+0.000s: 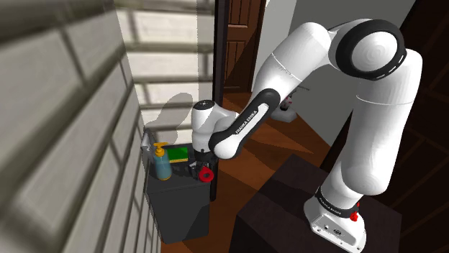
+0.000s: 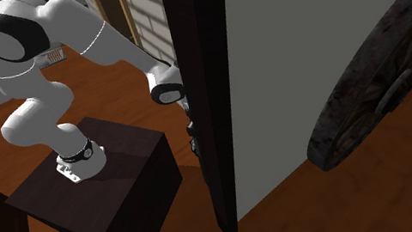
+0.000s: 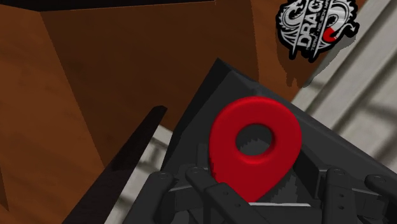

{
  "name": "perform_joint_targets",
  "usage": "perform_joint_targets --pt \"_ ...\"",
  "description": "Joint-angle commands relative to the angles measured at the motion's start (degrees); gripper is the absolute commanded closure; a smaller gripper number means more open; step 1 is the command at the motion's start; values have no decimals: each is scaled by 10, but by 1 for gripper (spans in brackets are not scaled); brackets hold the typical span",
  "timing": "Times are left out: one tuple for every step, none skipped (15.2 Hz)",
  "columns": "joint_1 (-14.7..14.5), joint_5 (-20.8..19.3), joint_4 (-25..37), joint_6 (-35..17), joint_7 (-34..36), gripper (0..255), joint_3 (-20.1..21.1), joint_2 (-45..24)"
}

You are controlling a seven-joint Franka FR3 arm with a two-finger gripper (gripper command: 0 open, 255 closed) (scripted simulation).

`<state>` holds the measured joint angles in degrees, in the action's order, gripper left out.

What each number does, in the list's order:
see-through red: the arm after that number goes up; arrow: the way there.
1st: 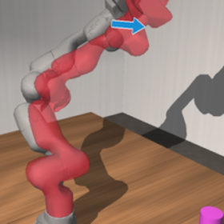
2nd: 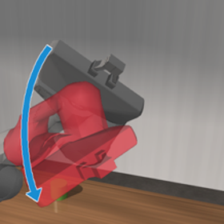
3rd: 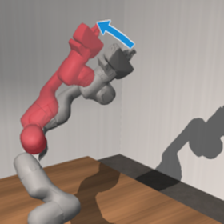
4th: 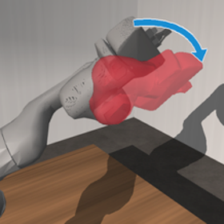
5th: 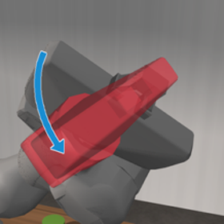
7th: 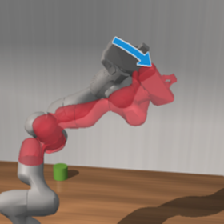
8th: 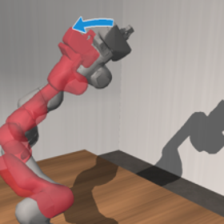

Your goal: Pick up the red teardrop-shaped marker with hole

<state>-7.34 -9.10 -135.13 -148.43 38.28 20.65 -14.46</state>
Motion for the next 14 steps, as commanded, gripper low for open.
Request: perform_joint_targets --pt "0 0 0 0 0 255 0 0" --pt "0 0 0 0 0 255 0 0" --pt "0 0 0 0 0 255 0 0" --pt "0 0 0 0 0 255 0 0" --pt "0 0 0 0 0 255 0 0" --pt "0 0 0 0 0 255 0 0" --pt "0 -1 1 0 0 255 0 -1" --pt "2 5 1 6 -3 255 2 6" --pt "3 10 1 13 -7 255 5 13" --pt "5 15 1 20 -11 255 7 21" --pt "6 20 1 27 -14 255 9 28" --pt "8 26 2 34 -18 255 11 35" --pt "9 31 3 41 -21 255 13 42" --pt "10 36 3 48 -25 255 15 49"
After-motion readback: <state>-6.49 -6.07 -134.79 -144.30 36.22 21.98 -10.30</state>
